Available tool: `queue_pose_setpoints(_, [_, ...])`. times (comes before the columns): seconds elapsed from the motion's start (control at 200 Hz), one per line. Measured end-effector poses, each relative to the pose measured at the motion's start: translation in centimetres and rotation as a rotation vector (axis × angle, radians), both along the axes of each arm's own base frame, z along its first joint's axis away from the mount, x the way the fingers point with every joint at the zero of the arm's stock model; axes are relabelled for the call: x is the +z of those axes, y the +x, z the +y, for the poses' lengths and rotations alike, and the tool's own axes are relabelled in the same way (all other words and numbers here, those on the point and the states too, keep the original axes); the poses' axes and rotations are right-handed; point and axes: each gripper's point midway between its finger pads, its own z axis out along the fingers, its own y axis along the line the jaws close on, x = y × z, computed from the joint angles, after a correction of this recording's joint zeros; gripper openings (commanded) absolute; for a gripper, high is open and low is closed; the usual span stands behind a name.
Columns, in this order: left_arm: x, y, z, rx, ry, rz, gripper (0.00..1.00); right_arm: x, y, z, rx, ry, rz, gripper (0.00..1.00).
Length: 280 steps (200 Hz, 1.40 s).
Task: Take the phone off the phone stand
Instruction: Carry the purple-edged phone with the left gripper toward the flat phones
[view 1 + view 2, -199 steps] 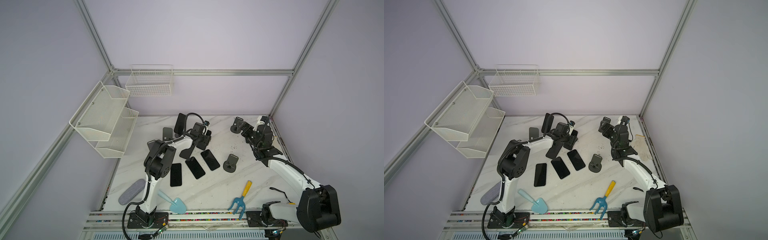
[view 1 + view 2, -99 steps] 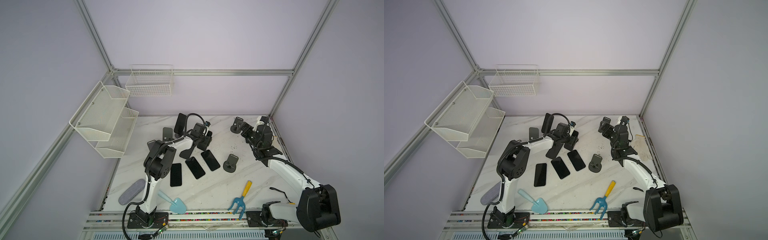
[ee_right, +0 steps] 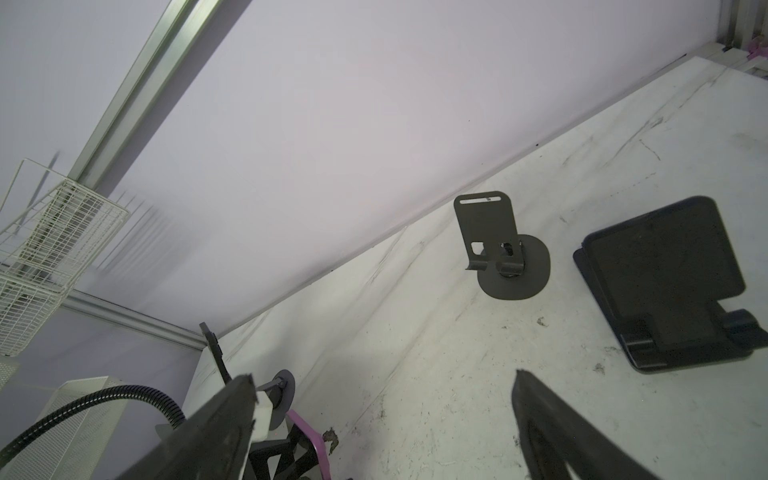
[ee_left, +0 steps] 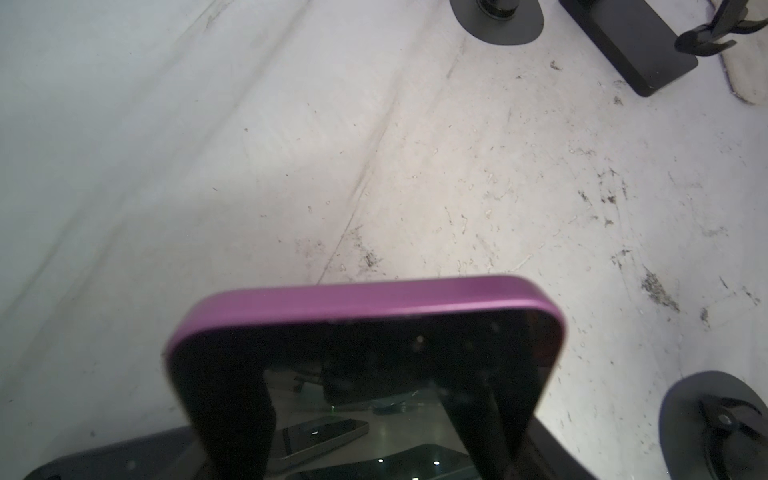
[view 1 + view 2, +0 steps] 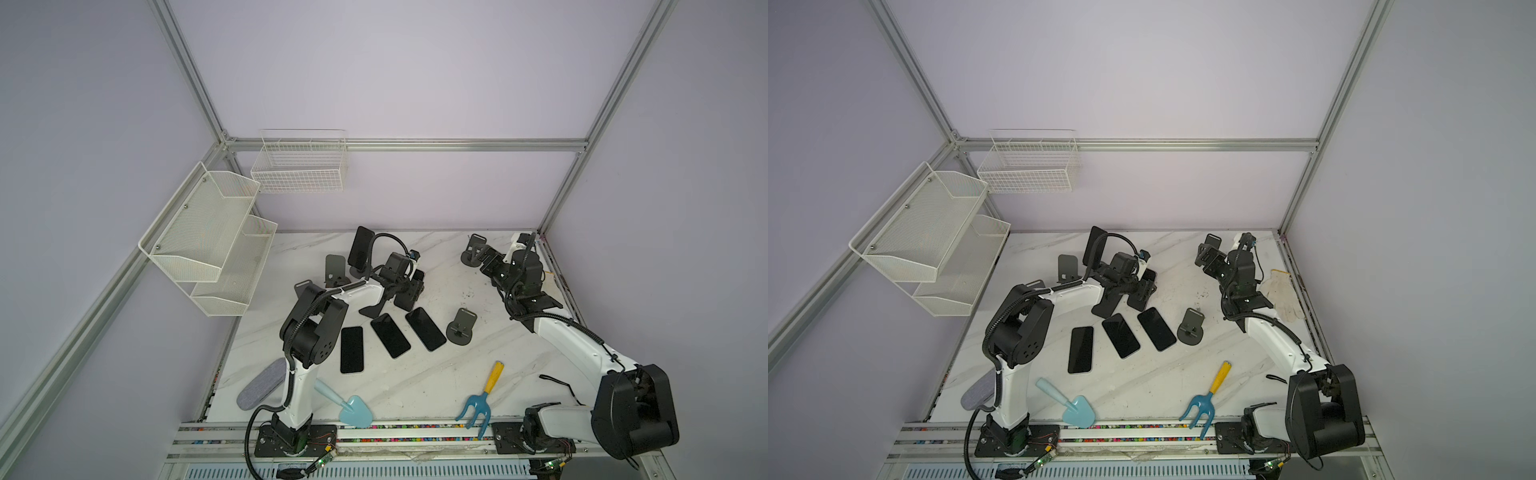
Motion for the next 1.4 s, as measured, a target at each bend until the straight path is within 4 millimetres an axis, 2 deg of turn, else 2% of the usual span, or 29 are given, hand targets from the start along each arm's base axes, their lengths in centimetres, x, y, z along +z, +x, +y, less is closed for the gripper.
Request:
queue_pose_setpoints(0.185, [-0.2, -1.2, -1.4, -0.04, -0.005, 0.015, 0.72, -0.4, 0.0, 0.2, 0.012, 0.003, 0.012, 0.97])
queue_pose_setpoints(0.32, [-0.4, -1.7, -1.5, -0.048, 0.008, 0.025, 0.73, -0.7, 0.2, 0.4, 0.021, 0.0, 0.023, 0.97])
queue_pose_setpoints(0.75, [-2.7, -2.9, 0.9, -0.019, 0.143, 0.093, 0.77, -1.2, 0.2, 0.8, 0.044, -0.002, 0.041, 0.97])
queue_pose_setpoints(0.905, [-3.0, -3.1, 1.1, -0.018, 0.153, 0.104, 0.78, -1.7, 0.4, 1.0, 0.05, -0.002, 0.052, 0.97])
queue_pose_setpoints(1.05, [-4.5, -3.2, 1.3, -0.02, 0.175, 0.125, 0.78, -1.9, 0.4, 1.2, 0.063, 0.002, 0.056, 0.97])
queue_pose_setpoints(1.4, [-4.4, -2.9, 1.1, -0.019, 0.171, 0.113, 0.77, -2.0, 0.3, 1.3, 0.065, 0.0, 0.063, 0.97])
